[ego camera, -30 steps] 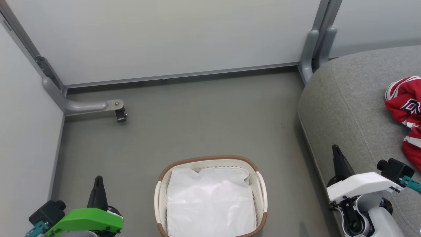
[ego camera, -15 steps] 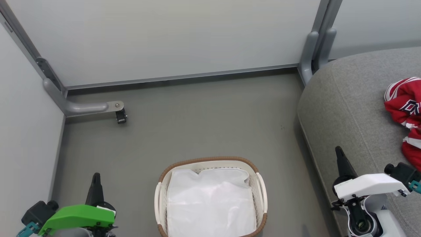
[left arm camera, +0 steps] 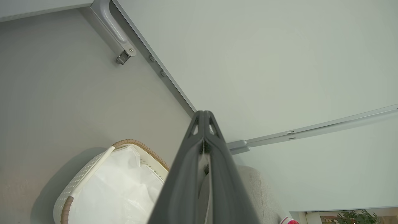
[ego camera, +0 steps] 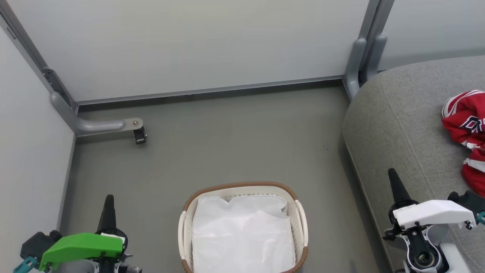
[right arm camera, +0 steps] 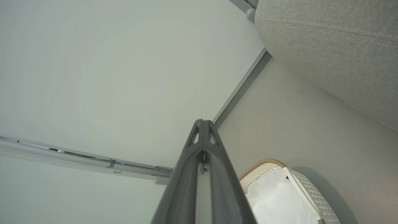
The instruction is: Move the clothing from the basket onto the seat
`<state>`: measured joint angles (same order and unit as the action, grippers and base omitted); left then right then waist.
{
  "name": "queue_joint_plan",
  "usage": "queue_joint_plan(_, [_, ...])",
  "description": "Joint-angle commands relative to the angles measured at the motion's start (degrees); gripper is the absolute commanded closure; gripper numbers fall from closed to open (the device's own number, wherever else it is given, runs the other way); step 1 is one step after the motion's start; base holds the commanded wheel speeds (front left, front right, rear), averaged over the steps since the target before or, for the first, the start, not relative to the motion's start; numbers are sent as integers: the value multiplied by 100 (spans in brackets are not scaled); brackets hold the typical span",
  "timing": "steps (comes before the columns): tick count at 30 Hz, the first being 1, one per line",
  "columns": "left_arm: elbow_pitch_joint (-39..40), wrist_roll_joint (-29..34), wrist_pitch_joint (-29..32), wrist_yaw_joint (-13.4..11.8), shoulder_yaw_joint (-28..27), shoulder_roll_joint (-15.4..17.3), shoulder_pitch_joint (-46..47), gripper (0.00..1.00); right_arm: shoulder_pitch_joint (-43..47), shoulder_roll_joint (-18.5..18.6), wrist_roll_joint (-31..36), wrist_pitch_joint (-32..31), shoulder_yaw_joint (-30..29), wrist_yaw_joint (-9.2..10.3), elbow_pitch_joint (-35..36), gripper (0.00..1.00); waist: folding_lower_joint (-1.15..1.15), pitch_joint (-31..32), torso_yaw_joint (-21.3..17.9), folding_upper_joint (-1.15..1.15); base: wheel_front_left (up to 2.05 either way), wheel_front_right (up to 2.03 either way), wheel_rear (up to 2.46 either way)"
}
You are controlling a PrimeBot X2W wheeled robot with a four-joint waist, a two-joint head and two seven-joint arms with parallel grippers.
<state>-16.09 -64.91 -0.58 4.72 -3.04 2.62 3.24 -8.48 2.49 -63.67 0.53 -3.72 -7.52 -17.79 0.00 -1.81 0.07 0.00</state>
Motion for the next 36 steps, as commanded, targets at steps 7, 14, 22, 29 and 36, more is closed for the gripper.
queue_joint_plan(7, [90, -504, 115, 77, -72, 29, 185, 100, 65, 37, -507, -127, -68, 3, 123, 100, 0, 20, -1, 0, 0, 0, 0])
queue_joint_plan(14, [108, -871, 216, 109, -125, 31, 201, 100, 97, 39, -896, -224, -105, 3, 170, 100, 0, 40, -2, 0, 0, 0, 0])
queue_joint_plan(22, [133, -1274, 325, 147, -177, 33, 242, 100, 139, 42, -1320, -327, -146, 4, 219, 100, 0, 62, -3, 0, 0, 0, 0])
queue_joint_plan(29, [154, -1587, 413, 184, -209, 35, 264, 100, 167, 45, -1649, -414, -178, 4, 254, 100, 0, 81, -3, 0, 0, 0, 0])
queue_joint_plan(36, [173, -1895, 497, 207, -252, 37, 288, 100, 199, 47, -1973, -497, -212, 3, 290, 100, 0, 100, -4, 0, 0, 0, 0])
